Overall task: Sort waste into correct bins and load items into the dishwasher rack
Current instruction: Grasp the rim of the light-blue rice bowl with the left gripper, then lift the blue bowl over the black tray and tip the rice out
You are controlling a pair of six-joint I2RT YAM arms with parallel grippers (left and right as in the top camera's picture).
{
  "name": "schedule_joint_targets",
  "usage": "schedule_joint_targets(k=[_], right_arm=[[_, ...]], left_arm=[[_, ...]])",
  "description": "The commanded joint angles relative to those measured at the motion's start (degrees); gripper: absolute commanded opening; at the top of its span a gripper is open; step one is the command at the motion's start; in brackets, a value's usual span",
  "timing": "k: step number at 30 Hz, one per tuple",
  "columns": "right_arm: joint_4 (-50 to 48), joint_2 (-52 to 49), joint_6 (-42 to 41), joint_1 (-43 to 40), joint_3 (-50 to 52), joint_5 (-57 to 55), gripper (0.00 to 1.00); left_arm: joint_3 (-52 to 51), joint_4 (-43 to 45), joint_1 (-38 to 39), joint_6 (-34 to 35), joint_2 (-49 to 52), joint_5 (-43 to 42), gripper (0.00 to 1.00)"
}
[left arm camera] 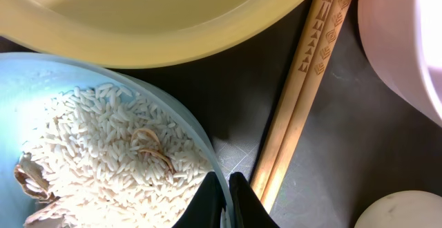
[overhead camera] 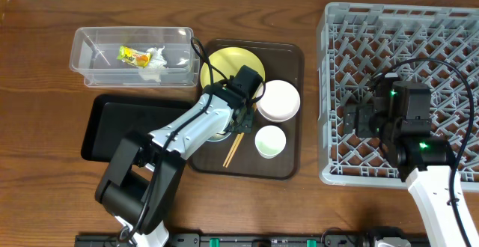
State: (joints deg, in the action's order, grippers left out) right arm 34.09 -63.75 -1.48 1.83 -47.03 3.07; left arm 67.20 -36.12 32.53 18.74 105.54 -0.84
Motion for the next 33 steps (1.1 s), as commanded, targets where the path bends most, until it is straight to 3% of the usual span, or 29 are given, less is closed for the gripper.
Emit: schedule_joint_targets(k=[1,10,16,23,33], right_arm=[[0.04,-0.17,-0.83,-0.04,-0.96,0.42,0.99],[0.02,-0.17,-0.83,-0.04,-0.96,0.39,0.99],[0.02,-0.17,-0.83,-0.04,-0.96,0.39,0.99],[0.04,-0.17,-0.83,-0.04,-0.96,0.39,0.99],[0.0,-0.17,-0.83,-0.04,-0.96,0.39,0.99]], left_arm=[[-0.59,-0.72,0.17,-0.5,-0.33,-0.87,0.06],[-0.52,-2.01,-0.35,-0.83,-11.15,-0.85,0.06],[-0.52,-4.07,-6.49,-0.92,-18.45,-1.77,0.06],[-1.33,-6.03,-20.44,-1.66,-18.84,-20.15,0.06],[-7.54,-4.44,-41.57,-12.66,-18.64,-49.11,0.06]])
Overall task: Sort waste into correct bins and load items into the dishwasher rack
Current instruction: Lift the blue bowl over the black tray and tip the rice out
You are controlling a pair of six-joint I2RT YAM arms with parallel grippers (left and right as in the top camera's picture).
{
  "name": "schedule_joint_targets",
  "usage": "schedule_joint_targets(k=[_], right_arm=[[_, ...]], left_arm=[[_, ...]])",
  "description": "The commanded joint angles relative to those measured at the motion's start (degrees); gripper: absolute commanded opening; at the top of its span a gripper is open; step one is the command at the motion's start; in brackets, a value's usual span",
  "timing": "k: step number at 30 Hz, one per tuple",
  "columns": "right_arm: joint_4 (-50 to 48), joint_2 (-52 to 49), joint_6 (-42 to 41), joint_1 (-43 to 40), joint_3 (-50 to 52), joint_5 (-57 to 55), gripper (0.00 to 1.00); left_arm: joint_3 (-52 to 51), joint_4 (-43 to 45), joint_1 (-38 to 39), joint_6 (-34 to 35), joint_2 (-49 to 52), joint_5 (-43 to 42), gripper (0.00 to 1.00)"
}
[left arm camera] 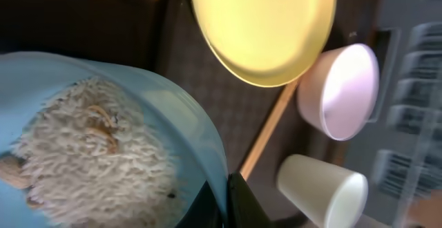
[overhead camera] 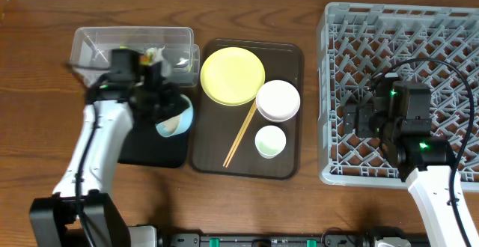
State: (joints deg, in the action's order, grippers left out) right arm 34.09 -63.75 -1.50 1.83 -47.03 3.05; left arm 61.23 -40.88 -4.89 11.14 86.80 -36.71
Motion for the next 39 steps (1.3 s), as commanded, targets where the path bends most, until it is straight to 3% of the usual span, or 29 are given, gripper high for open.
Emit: schedule_joint_targets(k=[1,9,14,22,29,39], right_arm=[[-0.02,-0.17,-0.81,-0.04,-0.96,0.42,0.99],[0.0,-0.17,-0.81,-0.04,-0.96,0.42,0.99],[0.0,-0.17,-0.81,-0.04,-0.96,0.42,0.99],[0.0,-0.17,-0.81,-0.04,-0.96,0.42,0.99],[0.0,-0.17,-0.81,-0.04,-0.96,0.42,0.99],[-0.02,-0.17,-0.81,-0.04,-0.96,0.42,0.99]], left_arm=[[-2.1,0.68,-6.12,-5.81,0.2,-16.22,0.06],[-2.43,1.7,-18.36,-8.76,4.52,-42.45,0.06],[-2.43,1.66,-22.88,-8.68,8.5,-53.09,0.06],[-2.43,0.04,-26.53,-2.27,11.58,-53.4,0.06],[-2.43,-0.22,-27.96,12.7,11.61,-53.4,0.06],[-2.43,0.44,-28.48,12.96,11.61,-53.4,0.06]])
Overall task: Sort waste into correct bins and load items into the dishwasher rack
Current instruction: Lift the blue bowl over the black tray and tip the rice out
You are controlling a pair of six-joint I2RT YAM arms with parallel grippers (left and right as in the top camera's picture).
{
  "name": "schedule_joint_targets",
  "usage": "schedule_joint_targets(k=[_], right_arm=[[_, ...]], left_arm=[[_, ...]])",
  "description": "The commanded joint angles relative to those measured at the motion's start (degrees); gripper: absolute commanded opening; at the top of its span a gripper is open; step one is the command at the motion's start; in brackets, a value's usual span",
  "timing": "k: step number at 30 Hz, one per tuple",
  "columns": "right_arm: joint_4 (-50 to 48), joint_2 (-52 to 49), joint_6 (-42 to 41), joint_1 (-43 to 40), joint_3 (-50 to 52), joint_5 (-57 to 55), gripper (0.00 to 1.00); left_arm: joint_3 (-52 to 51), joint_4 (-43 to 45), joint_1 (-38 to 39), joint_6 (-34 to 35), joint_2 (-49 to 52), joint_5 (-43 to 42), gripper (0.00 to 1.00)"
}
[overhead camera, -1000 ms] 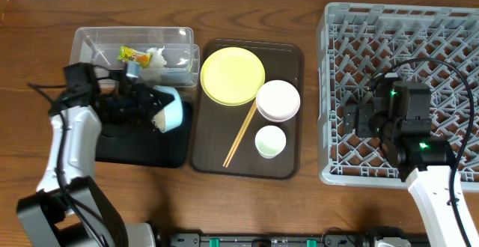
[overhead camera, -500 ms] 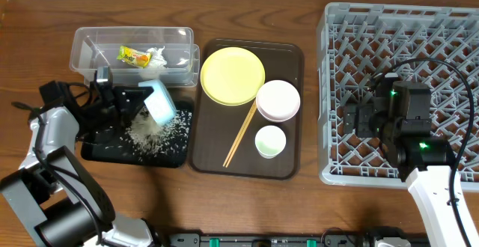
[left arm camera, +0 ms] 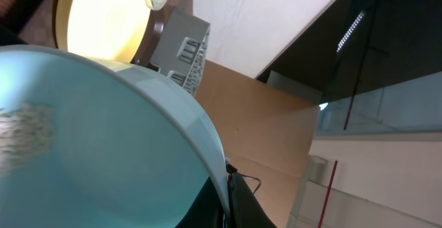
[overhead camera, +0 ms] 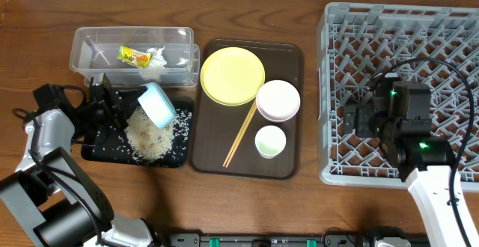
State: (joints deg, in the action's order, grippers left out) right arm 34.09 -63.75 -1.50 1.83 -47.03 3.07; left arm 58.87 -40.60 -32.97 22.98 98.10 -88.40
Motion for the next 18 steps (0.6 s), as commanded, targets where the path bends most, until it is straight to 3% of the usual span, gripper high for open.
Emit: schedule_joint_targets(k=[1,6,10,12,15,18], right_arm=[[-0.02,-0.17,-0.81,-0.04,-0.96,0.39,0.99],[0.0,-0.17,-0.81,-0.04,-0.96,0.39,0.99],[0.0,-0.17,-0.81,-0.04,-0.96,0.39,0.99],[0.02,-0.17,-0.81,-0.04,-0.96,0.39,0.99],[0.0,-0.17,-0.81,-0.04,-0.96,0.37,0.99],[0.0,-0.2,-0.81,-0.04,-0.96,0.35,0.99]], left_arm=[[-0.07,0.76,-0.39,1.11,0.31,-1.7,0.07],[-0.07,3.63,-0.39,1.09,0.31,-0.68,0.06],[-0.07,4.83,-0.39,1.18,0.31,12.24,0.05],[-0.07,4.94,-0.39,1.14,0.31,14.78,0.06],[-0.07,5.81,-0.39,0.57,0.31,11.37,0.06],[-0.07,9.49,-0.39,-4.79,0.31,-0.15,0.06]])
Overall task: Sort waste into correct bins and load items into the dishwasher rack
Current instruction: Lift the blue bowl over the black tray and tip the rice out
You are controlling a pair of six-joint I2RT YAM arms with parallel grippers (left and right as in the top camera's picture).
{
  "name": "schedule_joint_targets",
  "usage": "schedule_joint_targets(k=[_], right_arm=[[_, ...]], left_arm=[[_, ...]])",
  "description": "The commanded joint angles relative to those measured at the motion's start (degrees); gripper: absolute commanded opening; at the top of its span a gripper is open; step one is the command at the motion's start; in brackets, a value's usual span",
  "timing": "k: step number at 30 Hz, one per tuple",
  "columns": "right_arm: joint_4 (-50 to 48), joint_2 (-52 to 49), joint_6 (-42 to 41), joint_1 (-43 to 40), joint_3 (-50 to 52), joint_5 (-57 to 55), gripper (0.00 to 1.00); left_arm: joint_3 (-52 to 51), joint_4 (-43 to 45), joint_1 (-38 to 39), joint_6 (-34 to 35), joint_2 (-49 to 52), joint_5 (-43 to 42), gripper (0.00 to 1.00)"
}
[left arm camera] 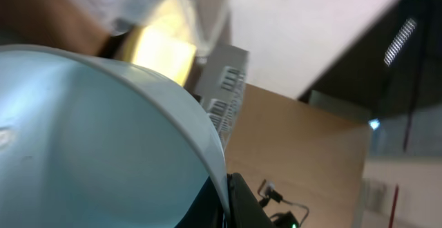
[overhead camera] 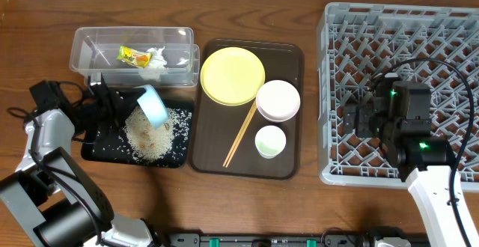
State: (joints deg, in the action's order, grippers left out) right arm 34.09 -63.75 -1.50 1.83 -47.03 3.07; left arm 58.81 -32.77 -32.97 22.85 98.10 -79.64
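Note:
My left gripper [overhead camera: 129, 103] is shut on the rim of a light blue bowl [overhead camera: 154, 105], holding it tipped on its side over the black tray [overhead camera: 97, 146]. A heap of white rice [overhead camera: 150, 133] lies spilled in that tray. In the left wrist view the blue bowl [left arm camera: 97, 138] fills the frame and looks nearly empty, its rim pinched between my fingers [left arm camera: 242, 204]. The brown tray [overhead camera: 288, 168] holds a yellow plate [overhead camera: 233, 75], a white bowl [overhead camera: 278, 100], a white cup [overhead camera: 270, 141] and chopsticks [overhead camera: 242, 133]. My right gripper [overhead camera: 358, 120] rests over the grey dishwasher rack [overhead camera: 329, 90]; its jaws are hidden.
A clear plastic bin [overhead camera: 82, 52] behind the black tray holds a yellow wrapper [overhead camera: 133, 54] and crumpled white paper [overhead camera: 155, 61]. The rack fills the right side of the brown wooden table [overhead camera: 37, 30].
The blue bowl is tilted a little further and sits slightly closer to my left gripper over the black tray. The rice heap looks the same. My right arm has not moved.
My left gripper was shut on the rim of the rice-filled blue bowl on the brown tray. Then it held the bowl, still full, over the black tray. Then the bowl was tipped and rice lay in the black tray, as it does now.

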Motion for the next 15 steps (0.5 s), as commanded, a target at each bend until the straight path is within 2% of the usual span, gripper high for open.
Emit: schedule_joint_targets(k=[1,4,7,9,11,13,15], right_arm=[[-0.02,-0.17,-0.81,-0.04,-0.96,0.35,0.99],[-0.02,-0.2,-0.81,-0.04,-0.96,0.35,0.99],[0.04,-0.2,-0.81,-0.04,-0.96,0.35,0.99],[0.04,-0.2,-0.81,-0.04,-0.96,0.35,0.99],[0.04,-0.2,-0.81,-0.04,-0.96,0.35,0.99],[-0.02,-0.24,-0.81,-0.04,-0.96,0.35,0.99],[-0.02,-0.26,-0.81,-0.04,-0.96,0.33,0.99]], left_arm=[[0.02,2.38,-0.39,-5.22,0.31,-10.49,0.06],[0.02,3.15,-0.39,-5.64,0.28,-8.79,0.06],[0.0,2.86,-0.37,0.15,0.28,-2.71,0.06],[0.02,3.78,-0.39,0.74,0.28,-4.66,0.06],[0.02,6.12,-0.35,-2.91,0.28,-10.54,0.06],[0.02,6.12,-0.42,-3.43,0.2,-9.92,0.06],[0.02,5.97,-0.39,-0.66,0.22,-7.43,0.06]])
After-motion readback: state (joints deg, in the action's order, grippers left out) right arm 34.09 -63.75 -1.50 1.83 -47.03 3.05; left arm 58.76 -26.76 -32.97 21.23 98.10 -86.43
